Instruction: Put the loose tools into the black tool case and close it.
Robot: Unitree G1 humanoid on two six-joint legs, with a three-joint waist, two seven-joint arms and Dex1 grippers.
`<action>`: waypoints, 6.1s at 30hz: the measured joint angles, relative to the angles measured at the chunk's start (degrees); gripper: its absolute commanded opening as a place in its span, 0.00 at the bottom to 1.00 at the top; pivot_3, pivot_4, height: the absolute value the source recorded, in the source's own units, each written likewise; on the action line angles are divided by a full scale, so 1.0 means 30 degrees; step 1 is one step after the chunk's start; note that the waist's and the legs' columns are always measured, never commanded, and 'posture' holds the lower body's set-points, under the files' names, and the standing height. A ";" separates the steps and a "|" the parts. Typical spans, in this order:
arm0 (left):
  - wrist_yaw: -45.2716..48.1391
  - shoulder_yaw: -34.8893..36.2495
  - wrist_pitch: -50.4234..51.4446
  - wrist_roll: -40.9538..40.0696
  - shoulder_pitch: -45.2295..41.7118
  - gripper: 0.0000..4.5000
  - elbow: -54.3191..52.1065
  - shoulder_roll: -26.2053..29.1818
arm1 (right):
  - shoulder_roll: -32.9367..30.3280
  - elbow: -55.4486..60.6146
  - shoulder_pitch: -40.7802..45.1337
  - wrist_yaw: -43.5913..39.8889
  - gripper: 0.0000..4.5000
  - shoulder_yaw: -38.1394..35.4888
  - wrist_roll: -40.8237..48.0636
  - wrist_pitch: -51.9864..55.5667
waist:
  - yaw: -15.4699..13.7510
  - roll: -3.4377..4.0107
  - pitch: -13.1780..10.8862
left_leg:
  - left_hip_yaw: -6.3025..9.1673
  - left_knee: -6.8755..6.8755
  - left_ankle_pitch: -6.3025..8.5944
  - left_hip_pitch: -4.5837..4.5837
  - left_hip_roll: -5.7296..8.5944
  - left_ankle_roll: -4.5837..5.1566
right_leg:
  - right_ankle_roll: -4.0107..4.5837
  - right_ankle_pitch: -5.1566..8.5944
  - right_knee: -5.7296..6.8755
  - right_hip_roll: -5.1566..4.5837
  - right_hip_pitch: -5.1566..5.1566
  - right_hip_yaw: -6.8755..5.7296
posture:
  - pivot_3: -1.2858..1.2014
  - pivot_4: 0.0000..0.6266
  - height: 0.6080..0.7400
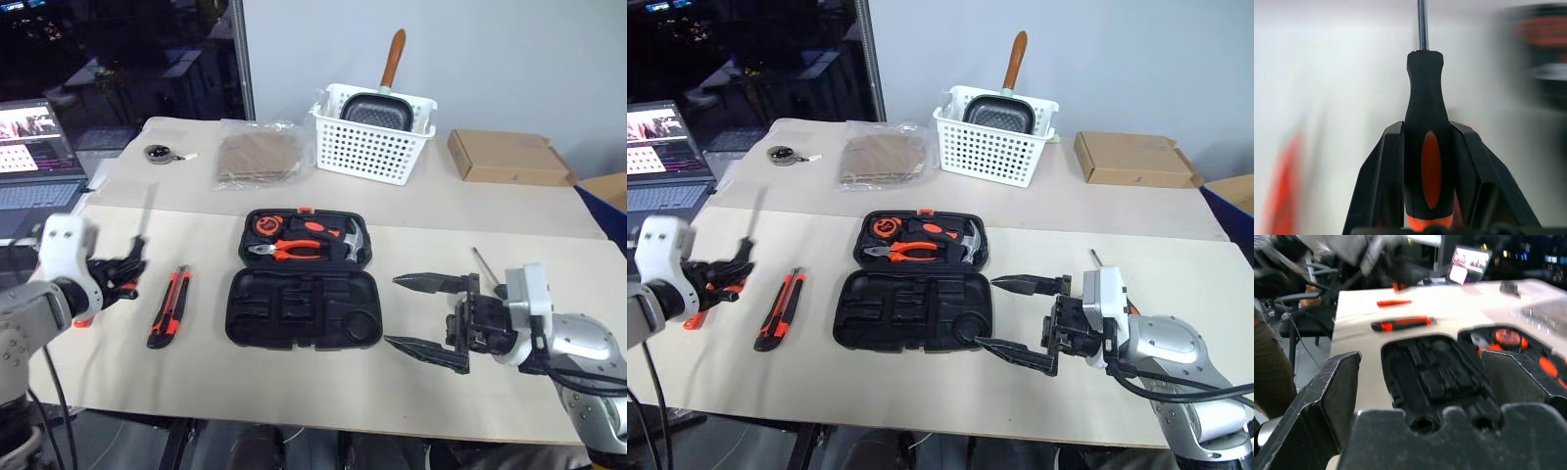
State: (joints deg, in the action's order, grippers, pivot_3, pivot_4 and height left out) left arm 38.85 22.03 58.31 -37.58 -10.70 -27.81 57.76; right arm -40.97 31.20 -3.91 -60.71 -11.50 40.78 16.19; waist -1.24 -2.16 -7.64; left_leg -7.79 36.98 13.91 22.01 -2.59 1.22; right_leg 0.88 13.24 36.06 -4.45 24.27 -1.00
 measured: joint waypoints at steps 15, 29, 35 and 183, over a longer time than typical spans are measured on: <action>1.2167 -1.5738 -1.8316 1.2792 -1.1783 0.19 1.5534 -0.3326 | 0.0038 0.1723 -0.3070 0.1856 1.00 -0.2194 -0.0775 -0.0479 | 0.0239 0.0178 -0.0013 | -0.0035 0.0282 0.0016 0.0151 -0.0034 0.0419 | -0.0129 -0.0006 -0.0003 0.0347 0.0028 0.0080 | 0.52 0.24 1.00; 1.4051 -1.5935 -1.5120 1.4038 -1.3020 0.19 1.6376 -0.6002 | 0.0109 0.2953 -0.4570 0.3205 1.00 -0.2434 -0.0914 -0.0450 | 0.0279 0.0184 -0.0010 | -0.0013 0.0338 0.0075 0.0133 -0.0014 0.0482 | -0.0219 0.0044 0.0019 0.0343 -0.0021 0.0116 | 0.52 0.24 1.00; 1.4634 -1.5937 -1.3110 1.4002 -1.2615 0.19 1.4568 -0.5748 | 0.0108 0.2931 -0.4948 0.3090 1.00 -0.2554 -0.0970 -0.0506 | 0.0270 0.0185 -0.0009 | -0.0009 0.0339 0.0074 0.0127 -0.0014 0.0480 | -0.0213 0.0041 0.0027 0.0344 -0.0021 0.0118 | 0.52 0.24 1.00; 0.2434 -0.5723 -0.6652 -0.1818 -0.0906 1.00 -0.1660 -0.7113 | -0.4959 -0.3413 0.7710 0.4313 0.22 0.0158 -0.4974 1.3174 | 0.0952 0.0322 0.0220 | 0.0037 0.0294 0.0139 0.0081 0.0197 0.0490 | -0.0410 0.0090 0.0011 0.0105 -0.0064 0.0216 | 0.52 0.24 1.00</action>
State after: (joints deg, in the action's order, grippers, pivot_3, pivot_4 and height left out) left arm 46.15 4.86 38.35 -43.04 -13.42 -32.79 36.42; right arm -55.84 20.96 19.22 -47.77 -11.02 25.86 55.71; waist 1.61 -1.19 -6.98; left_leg -7.68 37.86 14.33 22.25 -2.00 2.69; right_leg -0.36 13.51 36.09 -4.13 24.07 -0.35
